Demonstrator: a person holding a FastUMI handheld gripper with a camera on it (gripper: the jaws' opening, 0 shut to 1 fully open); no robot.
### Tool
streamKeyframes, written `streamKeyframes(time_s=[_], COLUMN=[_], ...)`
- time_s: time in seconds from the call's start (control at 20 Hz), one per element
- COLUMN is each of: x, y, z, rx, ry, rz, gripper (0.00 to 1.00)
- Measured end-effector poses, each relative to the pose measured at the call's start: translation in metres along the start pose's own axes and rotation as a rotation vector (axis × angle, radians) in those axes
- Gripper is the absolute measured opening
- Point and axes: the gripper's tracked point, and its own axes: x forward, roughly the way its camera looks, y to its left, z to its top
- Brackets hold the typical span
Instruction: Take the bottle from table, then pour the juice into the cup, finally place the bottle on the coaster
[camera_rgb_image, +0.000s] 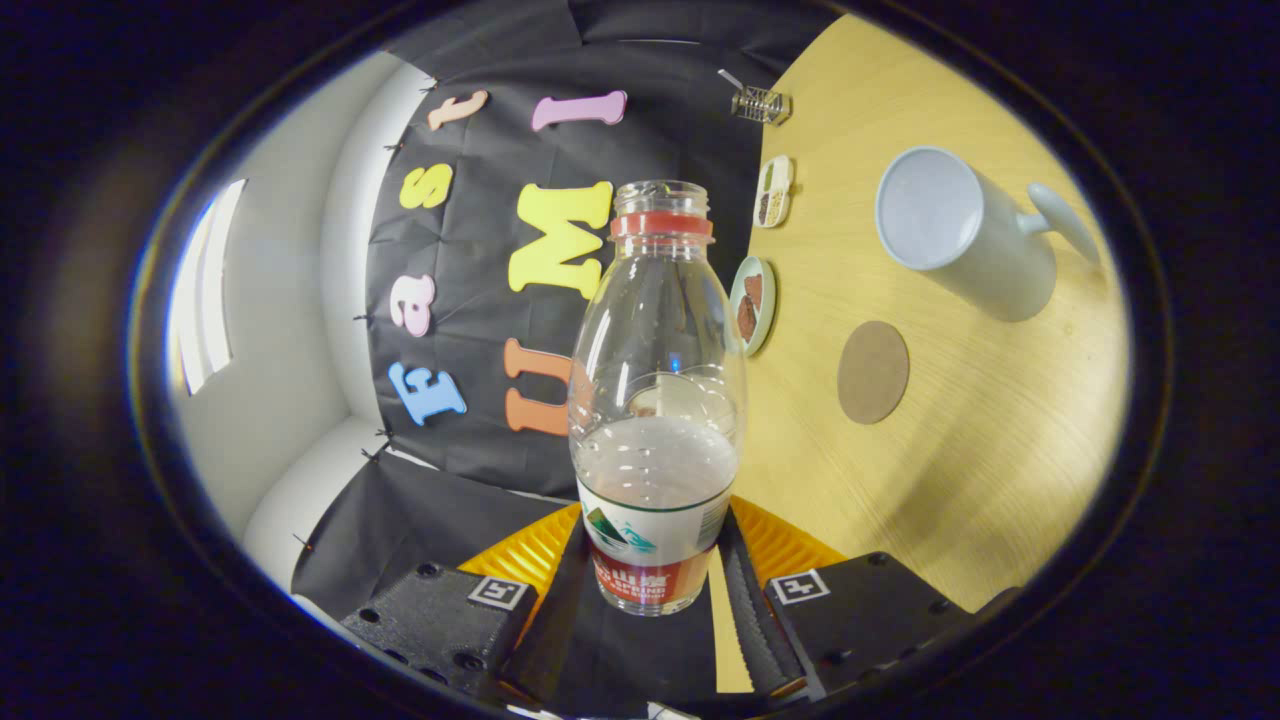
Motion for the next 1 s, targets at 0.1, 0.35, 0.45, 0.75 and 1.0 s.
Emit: streamKeyframes(time_s=[0.1,0.35,0.45,0.75,1.0], x=[0.0,0.001,0.001,0.002,0.003], y=[0.008,0.017,0.018,0.023,0.022], z=[-0.001,-0.001,-0.001,0.001,0.005], rx=[0.023,0.104,0.118,0.176,0.221], ry=[0.0,-0.01,-0.015,-0.029,-0.044], rz=[0.02,0.048,0.057,0.077,0.1], gripper=[0.73,0.73,0.73,0.73,0.73])
